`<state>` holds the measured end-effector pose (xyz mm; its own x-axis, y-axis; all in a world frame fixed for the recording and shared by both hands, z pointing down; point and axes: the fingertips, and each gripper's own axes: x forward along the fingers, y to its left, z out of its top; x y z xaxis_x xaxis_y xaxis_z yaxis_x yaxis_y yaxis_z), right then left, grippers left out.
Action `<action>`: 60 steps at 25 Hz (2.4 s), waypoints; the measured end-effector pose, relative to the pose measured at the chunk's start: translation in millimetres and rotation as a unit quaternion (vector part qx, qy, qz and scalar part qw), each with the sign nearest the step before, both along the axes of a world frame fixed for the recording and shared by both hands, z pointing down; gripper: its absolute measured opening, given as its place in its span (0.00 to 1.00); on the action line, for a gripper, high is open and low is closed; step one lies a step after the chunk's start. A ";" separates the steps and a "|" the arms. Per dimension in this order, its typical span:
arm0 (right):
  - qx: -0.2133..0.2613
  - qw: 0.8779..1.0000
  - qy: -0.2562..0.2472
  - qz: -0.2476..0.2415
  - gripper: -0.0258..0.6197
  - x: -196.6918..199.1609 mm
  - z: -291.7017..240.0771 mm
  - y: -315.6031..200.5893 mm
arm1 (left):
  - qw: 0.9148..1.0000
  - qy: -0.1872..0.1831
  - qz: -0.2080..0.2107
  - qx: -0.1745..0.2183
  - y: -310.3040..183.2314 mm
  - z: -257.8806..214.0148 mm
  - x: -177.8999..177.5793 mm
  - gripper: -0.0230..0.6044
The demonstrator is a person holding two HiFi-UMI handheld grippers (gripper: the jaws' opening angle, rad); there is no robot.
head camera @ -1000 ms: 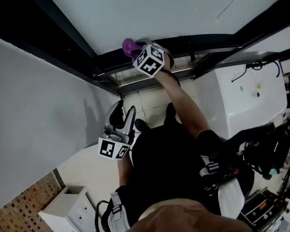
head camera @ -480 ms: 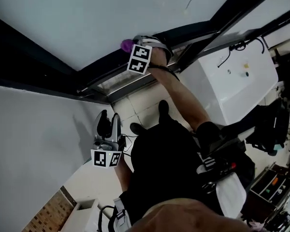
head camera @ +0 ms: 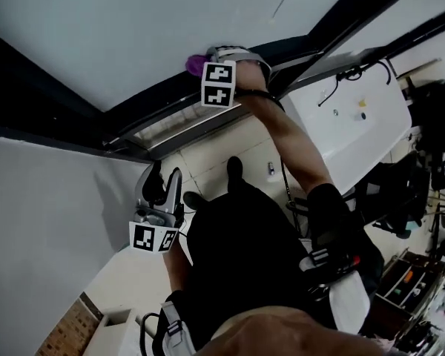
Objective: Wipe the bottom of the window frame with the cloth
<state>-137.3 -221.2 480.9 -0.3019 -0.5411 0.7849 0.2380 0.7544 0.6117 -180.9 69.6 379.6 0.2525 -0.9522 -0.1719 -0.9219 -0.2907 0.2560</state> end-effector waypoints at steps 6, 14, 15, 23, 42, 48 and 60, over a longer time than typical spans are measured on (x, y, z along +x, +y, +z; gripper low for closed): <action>0.080 0.957 0.173 -0.221 0.15 2.2 24.0 -4.7 | 1.000 0.016 0.004 0.017 -11.8 -1.9 8.7 0.33; 0.074 0.931 0.247 -0.258 0.16 24.6 16.9 -8.6 | 0.999 0.030 -0.015 0.035 1.2 -3.8 0.8 0.33; 0.057 0.927 0.266 -0.260 0.14 30.0 22.0 -3.2 | 0.999 0.030 -0.016 0.037 2.7 -4.8 -0.3 0.33; 0.018 0.917 0.304 -0.257 0.15 32.6 18.7 -0.1 | 0.998 0.024 -0.025 0.060 8.3 -11.1 -12.6 0.33; -0.141 0.977 -0.068 -0.145 0.17 59.1 -55.5 -4.3 | 0.987 0.057 0.090 0.123 -51.8 -62.1 35.0 0.33; -0.297 0.932 -0.066 -0.198 0.17 114.6 -53.8 58.6 | 0.979 0.089 0.144 0.115 -77.5 -66.6 69.9 0.33; -0.393 0.849 -0.285 -0.210 0.16 147.5 -54.0 68.5 | 0.984 0.093 0.136 0.061 -87.0 -39.4 86.9 0.33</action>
<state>10.1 -152.7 426.9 -0.7909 0.3310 0.5148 0.4212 0.9046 0.0654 -94.0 -17.4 340.2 0.4489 -0.8228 -0.3486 -0.7455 -0.5599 0.3615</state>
